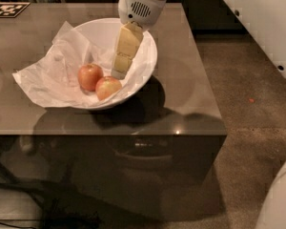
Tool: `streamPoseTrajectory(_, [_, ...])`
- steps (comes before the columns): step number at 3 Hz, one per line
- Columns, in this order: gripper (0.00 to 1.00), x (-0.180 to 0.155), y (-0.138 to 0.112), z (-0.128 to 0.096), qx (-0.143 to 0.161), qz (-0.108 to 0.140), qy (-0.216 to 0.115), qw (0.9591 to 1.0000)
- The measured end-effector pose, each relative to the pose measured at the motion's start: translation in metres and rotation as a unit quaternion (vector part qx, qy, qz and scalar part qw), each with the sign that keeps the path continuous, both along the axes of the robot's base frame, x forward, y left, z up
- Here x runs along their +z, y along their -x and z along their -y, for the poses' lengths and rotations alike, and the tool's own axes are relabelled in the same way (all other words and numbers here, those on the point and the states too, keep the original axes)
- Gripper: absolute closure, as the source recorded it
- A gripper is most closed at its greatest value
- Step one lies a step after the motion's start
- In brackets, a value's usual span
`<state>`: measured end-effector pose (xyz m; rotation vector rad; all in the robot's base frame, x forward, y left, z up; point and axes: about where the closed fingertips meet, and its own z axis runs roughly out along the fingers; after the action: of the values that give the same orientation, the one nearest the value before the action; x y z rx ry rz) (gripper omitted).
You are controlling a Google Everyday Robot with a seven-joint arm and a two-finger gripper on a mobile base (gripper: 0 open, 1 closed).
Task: Pick apple from white bowl
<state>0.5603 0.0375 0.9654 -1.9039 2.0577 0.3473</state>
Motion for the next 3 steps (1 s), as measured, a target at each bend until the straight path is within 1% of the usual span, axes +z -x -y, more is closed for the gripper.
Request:
streamPoseTrajectory(1, [0.00,-0.009,-0.011,-0.005,-0.010,-0.001,-0.008,0.9999])
streamPoseTrajectory(2, [0.00,-0.032,-0.025,-0.012,-0.027,-0.027,-0.011,0.9992])
streamPoseTrajectory(3, [0.00,-0.057,-0.032,-0.012,-0.054,-0.052,-0.015,0.9971])
